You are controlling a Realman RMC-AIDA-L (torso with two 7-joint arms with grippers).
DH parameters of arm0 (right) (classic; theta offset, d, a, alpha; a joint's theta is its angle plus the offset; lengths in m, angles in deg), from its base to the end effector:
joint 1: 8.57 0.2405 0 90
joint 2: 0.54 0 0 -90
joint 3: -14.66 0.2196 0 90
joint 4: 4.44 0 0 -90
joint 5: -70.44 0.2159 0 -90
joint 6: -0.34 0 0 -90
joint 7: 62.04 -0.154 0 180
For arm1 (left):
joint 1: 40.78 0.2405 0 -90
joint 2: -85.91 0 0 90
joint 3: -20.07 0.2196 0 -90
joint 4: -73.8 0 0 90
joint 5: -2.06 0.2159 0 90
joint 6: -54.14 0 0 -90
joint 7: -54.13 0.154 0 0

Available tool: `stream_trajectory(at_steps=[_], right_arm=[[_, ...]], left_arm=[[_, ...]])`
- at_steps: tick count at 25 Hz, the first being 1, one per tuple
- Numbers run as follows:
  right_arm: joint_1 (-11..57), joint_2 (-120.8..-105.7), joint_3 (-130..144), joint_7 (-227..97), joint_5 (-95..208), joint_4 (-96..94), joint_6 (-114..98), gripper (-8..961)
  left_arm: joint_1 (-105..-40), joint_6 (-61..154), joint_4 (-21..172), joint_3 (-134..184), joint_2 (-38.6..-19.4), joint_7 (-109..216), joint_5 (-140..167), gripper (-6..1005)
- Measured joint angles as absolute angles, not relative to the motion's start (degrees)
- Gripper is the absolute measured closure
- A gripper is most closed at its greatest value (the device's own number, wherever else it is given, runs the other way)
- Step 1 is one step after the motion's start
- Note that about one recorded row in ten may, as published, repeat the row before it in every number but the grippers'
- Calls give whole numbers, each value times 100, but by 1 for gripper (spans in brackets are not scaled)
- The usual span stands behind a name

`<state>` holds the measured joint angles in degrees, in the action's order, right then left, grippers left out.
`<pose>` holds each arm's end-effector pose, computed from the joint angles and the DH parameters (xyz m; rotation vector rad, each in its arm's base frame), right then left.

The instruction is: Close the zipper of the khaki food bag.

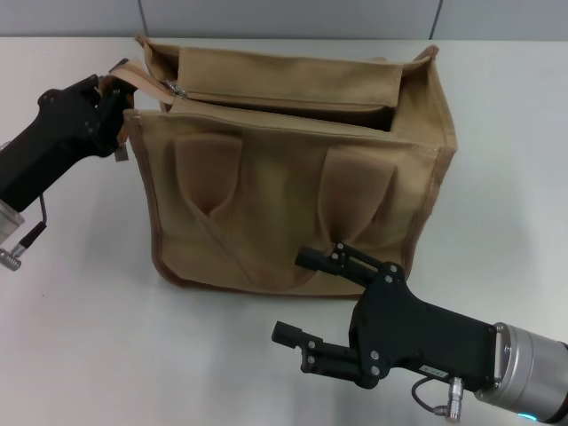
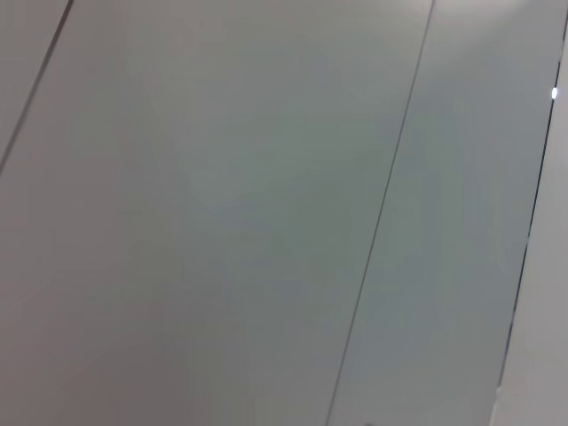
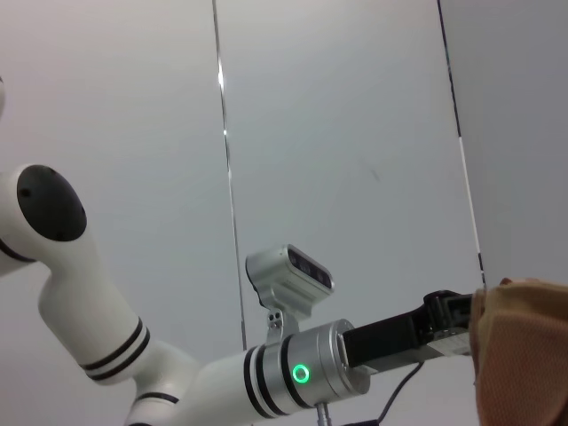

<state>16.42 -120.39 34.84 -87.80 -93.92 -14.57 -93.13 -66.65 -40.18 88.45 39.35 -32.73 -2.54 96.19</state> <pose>0.1984 0.2047 -0.0929 -2.5818 0.2119 1.3169 -0.2576 0.3006 0.0287 -2.0694 -0.6130 -1.2839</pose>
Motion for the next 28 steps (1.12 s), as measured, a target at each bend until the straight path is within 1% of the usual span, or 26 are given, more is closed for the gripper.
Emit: stream_trajectory(at_steps=[6,11,18,28], right_arm=[[1615,-12025,3494,-8802,-9392,-1498,-9355,163],[1463,-12031,3723,-8800,-9386,-1604,-9673,164],[1423,-12003,4049,-8941,-9385,-1613,-10237,163],[1473,-12036,4931,-9493,-9272,-1817,-9738,163]], left_arm=[[-6827,-3990,8872,3963,-3262,-887,9660,975],[-6940,-4068,8874,3969,-3268,-1138,9652,974],[-7187,-4626,8863,3967,-3284,-1312,9618,969],[-7615,-4469,8984,4050,-3276,-1941,9701,962]])
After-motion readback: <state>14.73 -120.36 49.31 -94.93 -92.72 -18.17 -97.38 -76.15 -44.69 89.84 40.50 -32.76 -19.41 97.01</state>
